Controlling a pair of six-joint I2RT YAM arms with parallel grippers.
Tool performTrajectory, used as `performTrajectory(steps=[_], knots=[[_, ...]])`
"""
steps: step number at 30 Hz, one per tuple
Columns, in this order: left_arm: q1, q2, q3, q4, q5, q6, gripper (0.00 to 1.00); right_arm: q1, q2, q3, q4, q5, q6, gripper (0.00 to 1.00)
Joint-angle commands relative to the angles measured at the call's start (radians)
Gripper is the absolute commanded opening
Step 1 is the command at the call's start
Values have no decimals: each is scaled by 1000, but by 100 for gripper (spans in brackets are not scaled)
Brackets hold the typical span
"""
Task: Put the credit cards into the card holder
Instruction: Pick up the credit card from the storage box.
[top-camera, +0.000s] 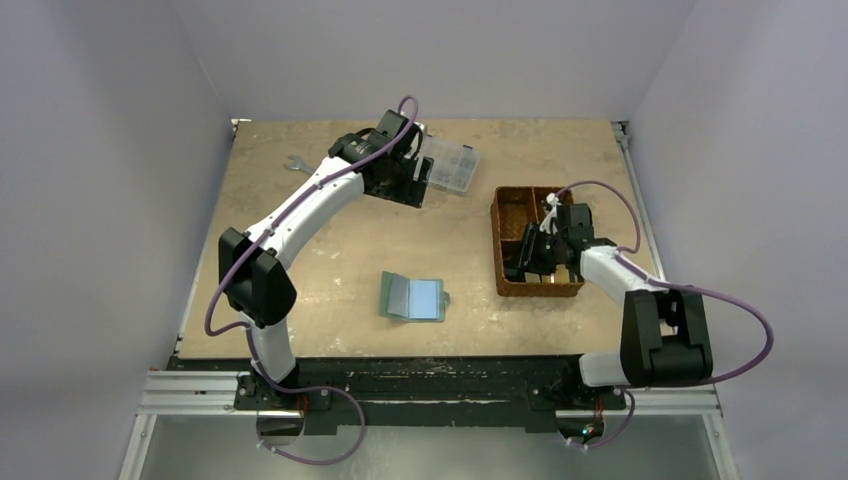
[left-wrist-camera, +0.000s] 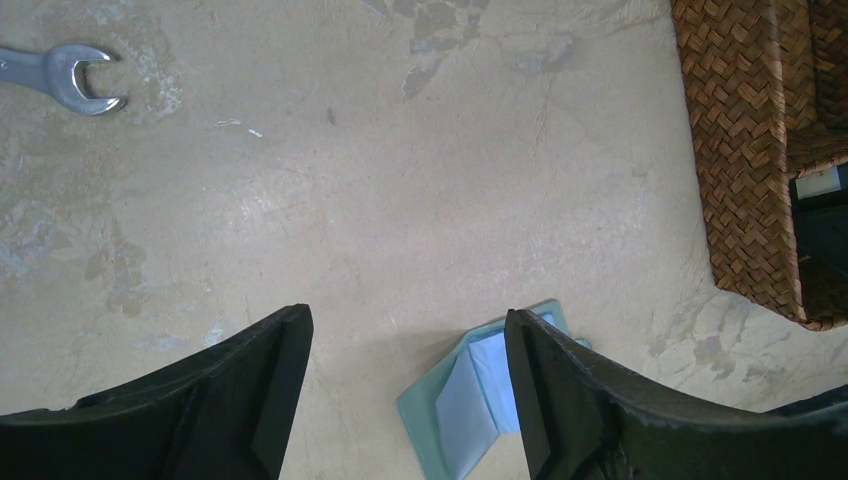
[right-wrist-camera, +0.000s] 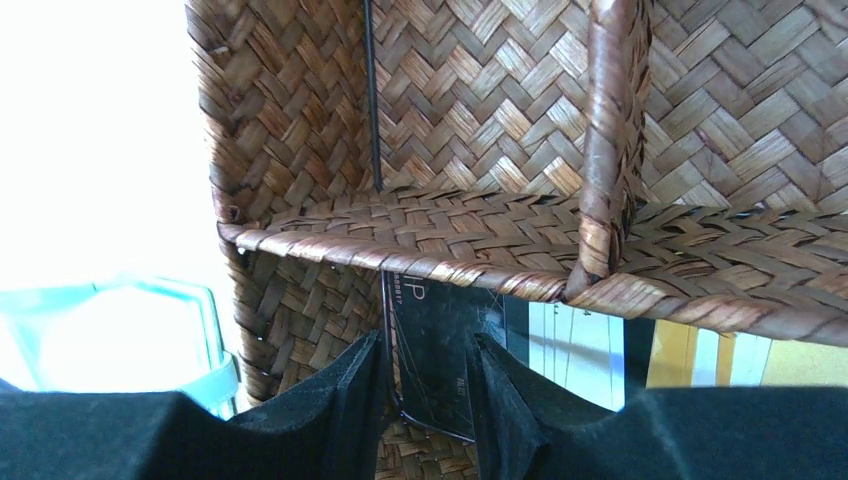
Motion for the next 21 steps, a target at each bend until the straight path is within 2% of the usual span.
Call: performTrajectory(steps=[1, 3, 5, 11, 13, 21], knots=[[4, -21, 10, 14, 6, 9, 74, 4, -63, 7, 19, 66, 22, 45], [4, -21, 9, 16, 8, 10, 74, 4, -72, 25, -54, 235, 45, 52], [4, -21, 8, 15, 9, 9, 74, 4, -62, 33, -126, 331, 80, 59], [4, -25, 6, 16, 4, 10, 74, 5, 3, 44, -171, 382, 80, 65], [4, -28, 2, 16, 0, 10, 74, 5, 15, 38, -141, 350, 64, 64], [4, -31, -4, 19, 2, 6, 74, 13, 19, 19, 37, 2, 20, 54]])
